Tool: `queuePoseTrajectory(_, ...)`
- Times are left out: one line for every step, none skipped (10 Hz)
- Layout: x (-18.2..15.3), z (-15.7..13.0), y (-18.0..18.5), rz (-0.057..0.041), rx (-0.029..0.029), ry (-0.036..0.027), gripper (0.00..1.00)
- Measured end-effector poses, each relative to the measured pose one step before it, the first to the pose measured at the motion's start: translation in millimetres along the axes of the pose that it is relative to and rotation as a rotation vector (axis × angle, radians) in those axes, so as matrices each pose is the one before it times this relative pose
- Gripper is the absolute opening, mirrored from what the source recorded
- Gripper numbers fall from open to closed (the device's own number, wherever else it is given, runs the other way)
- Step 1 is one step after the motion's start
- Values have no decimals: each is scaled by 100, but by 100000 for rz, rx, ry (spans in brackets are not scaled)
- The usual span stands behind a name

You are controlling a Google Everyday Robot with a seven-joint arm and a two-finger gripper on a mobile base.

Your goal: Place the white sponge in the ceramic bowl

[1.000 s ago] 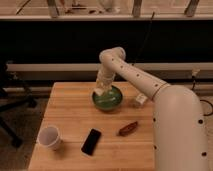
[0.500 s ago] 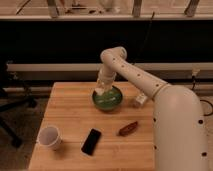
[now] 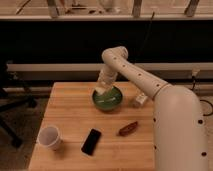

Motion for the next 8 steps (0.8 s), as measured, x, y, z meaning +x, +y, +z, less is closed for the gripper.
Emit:
queuePoseTrajectory(150,-31,153,29,-260,-125,63)
queuePoseTrajectory(146,-87,9,2,147,9,70)
queuePoseTrajectory(105,-6,74,-63,-235,-136,79)
queuePoseTrajectory(84,-38,7,16,2,17,80)
queuePoseTrajectory(47,5,2,-93,-41,-90,80)
queuePoseTrajectory(72,-10,-21,-180,56,13,80)
queuePoseTrajectory(120,-106,-38,-86,119,115,80)
queuePoseTrajectory(38,2,-21,-79,-10,-30,80)
